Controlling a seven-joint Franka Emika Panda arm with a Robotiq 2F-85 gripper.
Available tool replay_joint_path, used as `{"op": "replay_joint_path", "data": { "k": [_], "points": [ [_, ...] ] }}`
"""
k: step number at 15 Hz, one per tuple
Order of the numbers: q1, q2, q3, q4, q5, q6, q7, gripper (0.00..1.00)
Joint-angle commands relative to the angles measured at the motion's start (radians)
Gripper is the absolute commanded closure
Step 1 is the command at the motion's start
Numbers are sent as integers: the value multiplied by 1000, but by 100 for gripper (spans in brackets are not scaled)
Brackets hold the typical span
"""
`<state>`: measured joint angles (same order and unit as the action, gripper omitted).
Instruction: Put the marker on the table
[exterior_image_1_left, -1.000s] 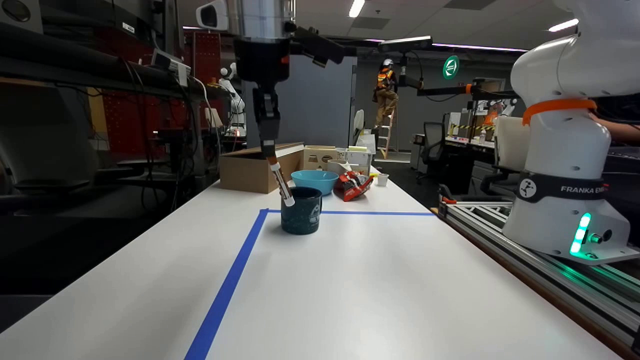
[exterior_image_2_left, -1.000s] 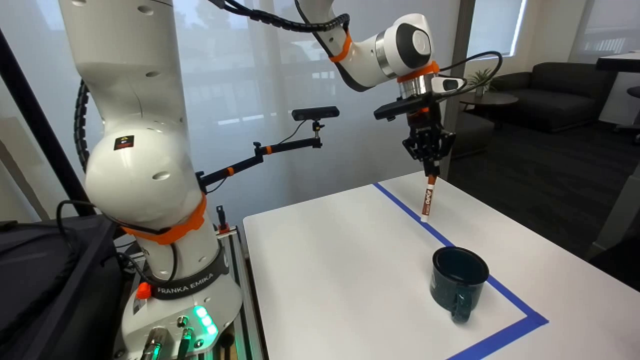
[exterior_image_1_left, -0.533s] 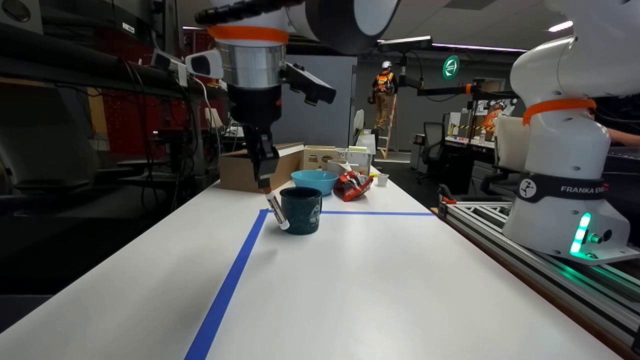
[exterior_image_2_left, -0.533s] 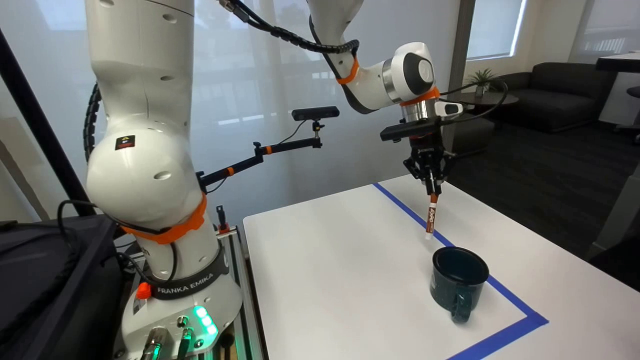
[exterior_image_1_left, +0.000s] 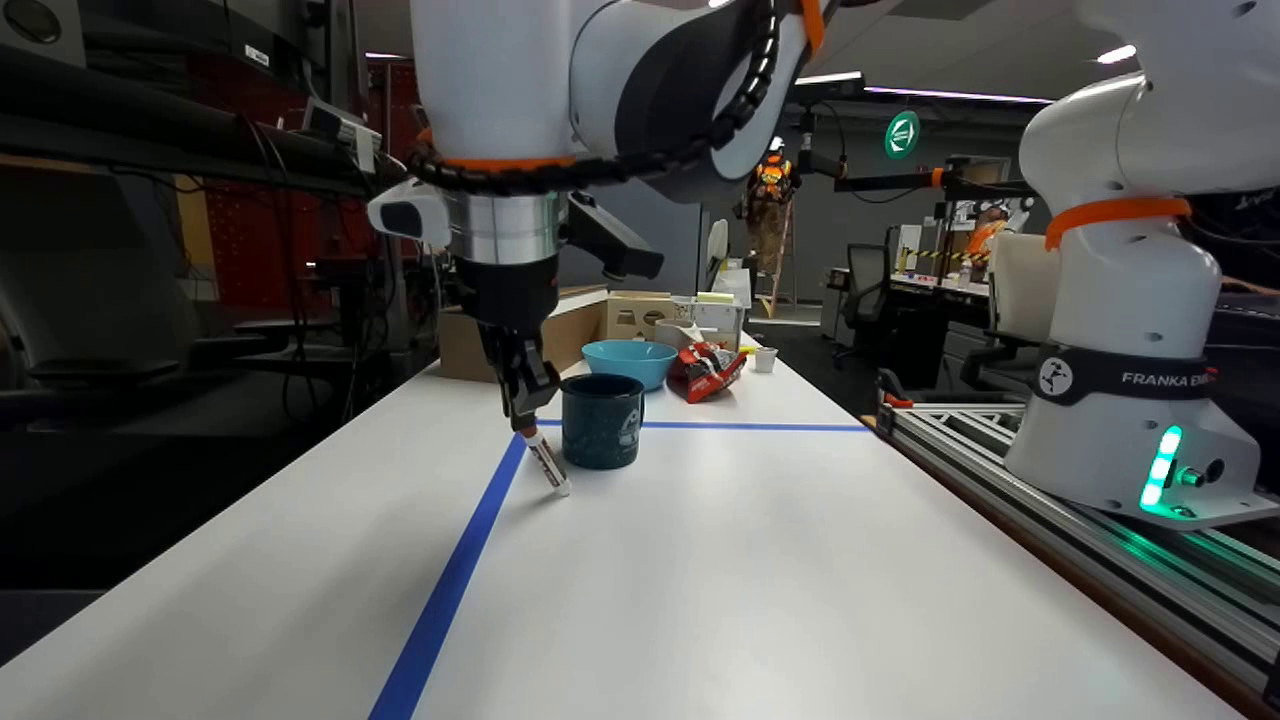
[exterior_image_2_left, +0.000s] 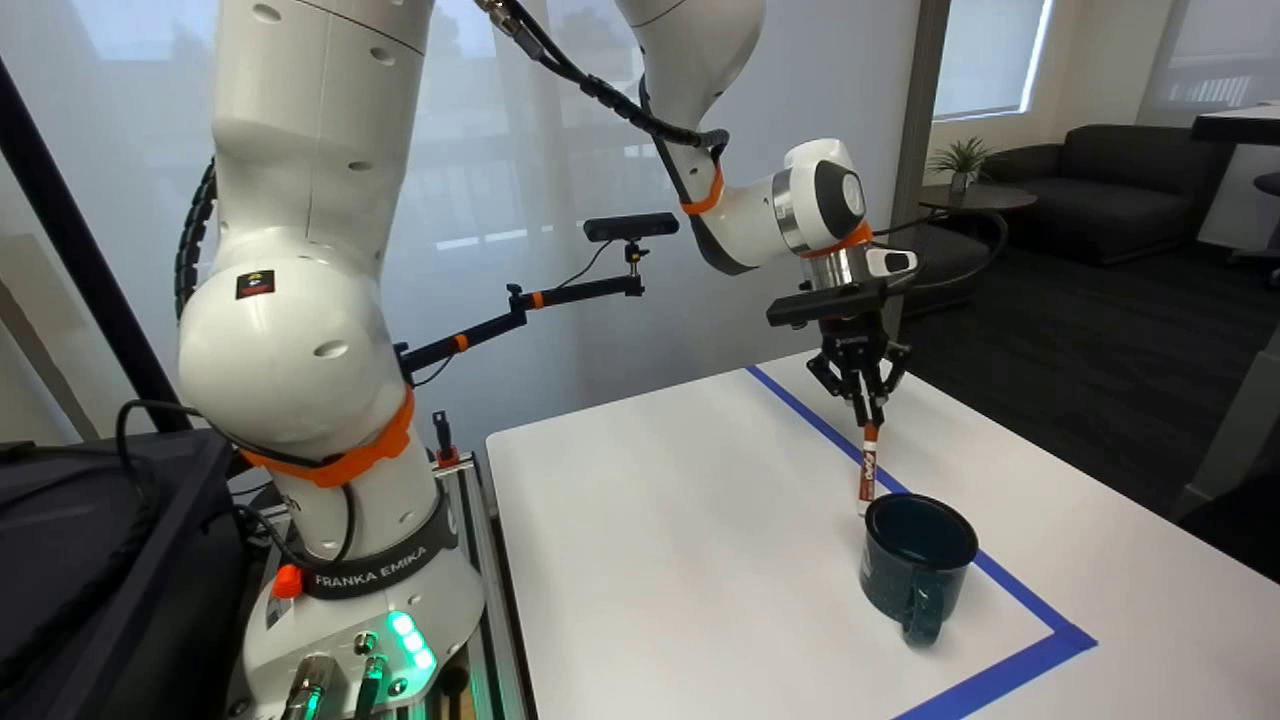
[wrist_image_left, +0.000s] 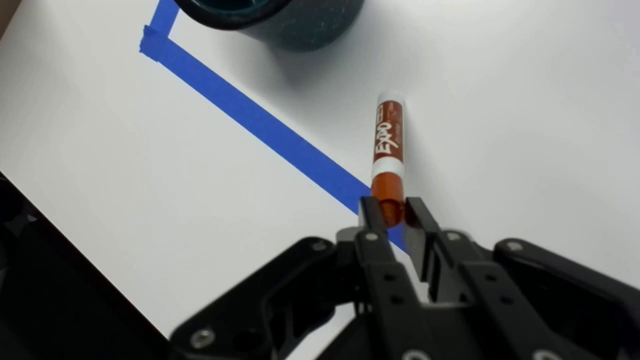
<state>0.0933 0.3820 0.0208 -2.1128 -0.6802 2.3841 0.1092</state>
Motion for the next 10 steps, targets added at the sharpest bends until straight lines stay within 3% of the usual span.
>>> {"op": "replay_joint_path", "data": {
  "k": [1, 10],
  "points": [
    [14, 51, -17, 36, -23, 36, -31, 96],
    [-3, 153, -26, 106, 10, 72, -121, 96]
  ]
}}
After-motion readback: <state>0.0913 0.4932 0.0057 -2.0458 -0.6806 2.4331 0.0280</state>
